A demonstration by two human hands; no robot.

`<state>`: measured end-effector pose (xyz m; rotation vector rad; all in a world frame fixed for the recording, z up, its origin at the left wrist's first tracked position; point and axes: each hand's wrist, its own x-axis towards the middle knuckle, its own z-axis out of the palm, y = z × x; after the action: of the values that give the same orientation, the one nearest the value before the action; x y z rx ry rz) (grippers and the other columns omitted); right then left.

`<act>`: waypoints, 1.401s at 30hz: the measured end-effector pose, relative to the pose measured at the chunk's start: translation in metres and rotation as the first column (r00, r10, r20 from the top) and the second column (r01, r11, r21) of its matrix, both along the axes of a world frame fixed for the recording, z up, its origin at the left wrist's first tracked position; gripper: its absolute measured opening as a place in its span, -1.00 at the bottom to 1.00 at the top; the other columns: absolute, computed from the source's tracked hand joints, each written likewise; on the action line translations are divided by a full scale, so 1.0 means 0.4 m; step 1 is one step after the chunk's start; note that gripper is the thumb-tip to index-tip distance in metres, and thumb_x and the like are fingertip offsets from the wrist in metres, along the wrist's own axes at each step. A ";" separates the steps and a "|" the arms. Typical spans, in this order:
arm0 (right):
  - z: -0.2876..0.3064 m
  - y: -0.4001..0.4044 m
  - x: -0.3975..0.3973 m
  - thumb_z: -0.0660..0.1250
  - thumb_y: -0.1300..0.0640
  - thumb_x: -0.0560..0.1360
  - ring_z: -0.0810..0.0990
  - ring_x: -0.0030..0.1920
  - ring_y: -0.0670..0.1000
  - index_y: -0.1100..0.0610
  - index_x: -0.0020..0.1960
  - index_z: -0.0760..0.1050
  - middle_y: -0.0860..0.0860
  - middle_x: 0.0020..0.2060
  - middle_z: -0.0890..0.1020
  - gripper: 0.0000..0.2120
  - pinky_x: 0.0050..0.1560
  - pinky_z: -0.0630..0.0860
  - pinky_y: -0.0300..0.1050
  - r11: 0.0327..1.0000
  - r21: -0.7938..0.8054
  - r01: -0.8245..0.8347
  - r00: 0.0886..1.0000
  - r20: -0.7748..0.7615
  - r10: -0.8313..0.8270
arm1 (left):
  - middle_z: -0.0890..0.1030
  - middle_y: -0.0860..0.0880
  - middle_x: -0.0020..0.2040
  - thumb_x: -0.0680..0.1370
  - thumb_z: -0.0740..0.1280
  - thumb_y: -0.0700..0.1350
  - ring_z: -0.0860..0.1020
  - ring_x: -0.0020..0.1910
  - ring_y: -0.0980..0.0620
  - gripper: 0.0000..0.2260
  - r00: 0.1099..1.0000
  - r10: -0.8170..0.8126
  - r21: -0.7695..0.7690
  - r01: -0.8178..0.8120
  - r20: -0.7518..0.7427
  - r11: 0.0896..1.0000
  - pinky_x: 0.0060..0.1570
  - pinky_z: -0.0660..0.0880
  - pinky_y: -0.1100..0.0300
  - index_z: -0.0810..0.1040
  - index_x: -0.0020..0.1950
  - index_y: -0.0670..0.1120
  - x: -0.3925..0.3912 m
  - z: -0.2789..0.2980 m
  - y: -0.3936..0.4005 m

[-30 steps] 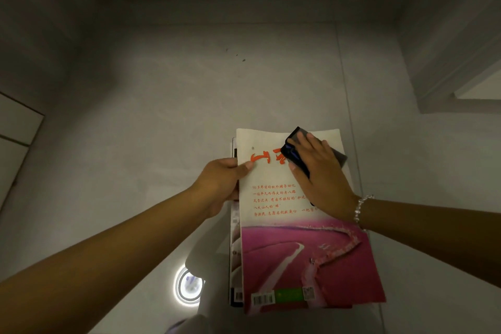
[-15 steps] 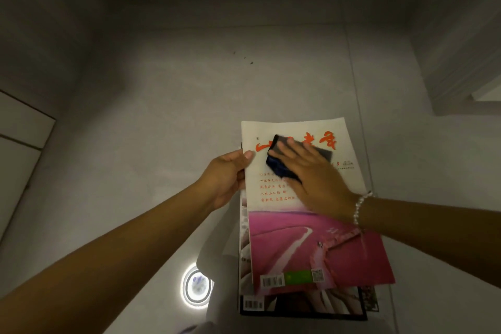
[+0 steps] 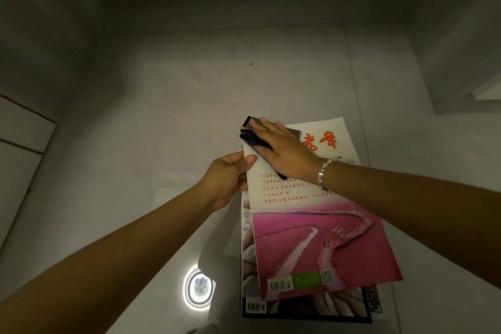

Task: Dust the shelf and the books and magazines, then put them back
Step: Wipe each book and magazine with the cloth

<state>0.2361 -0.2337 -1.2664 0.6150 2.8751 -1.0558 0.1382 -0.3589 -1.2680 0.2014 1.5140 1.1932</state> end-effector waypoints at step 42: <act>-0.040 0.022 0.144 0.22 0.12 0.58 -0.07 0.51 -0.07 0.00 0.51 -0.02 -0.10 0.49 0.06 -0.40 0.39 -0.33 -0.29 0.966 0.253 -0.048 0.999 0.006 0.048 | 0.70 -0.11 -0.15 0.63 0.19 -0.14 0.68 -0.20 -0.01 -0.82 0.978 0.043 0.004 -0.045 0.202 0.999 -0.17 0.64 0.10 0.57 0.05 -0.16 -0.015 0.016 0.009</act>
<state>0.2938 -0.2249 -1.2826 0.5493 3.0335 -0.6875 0.1323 -0.3554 -1.2614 0.0502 1.3416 1.2178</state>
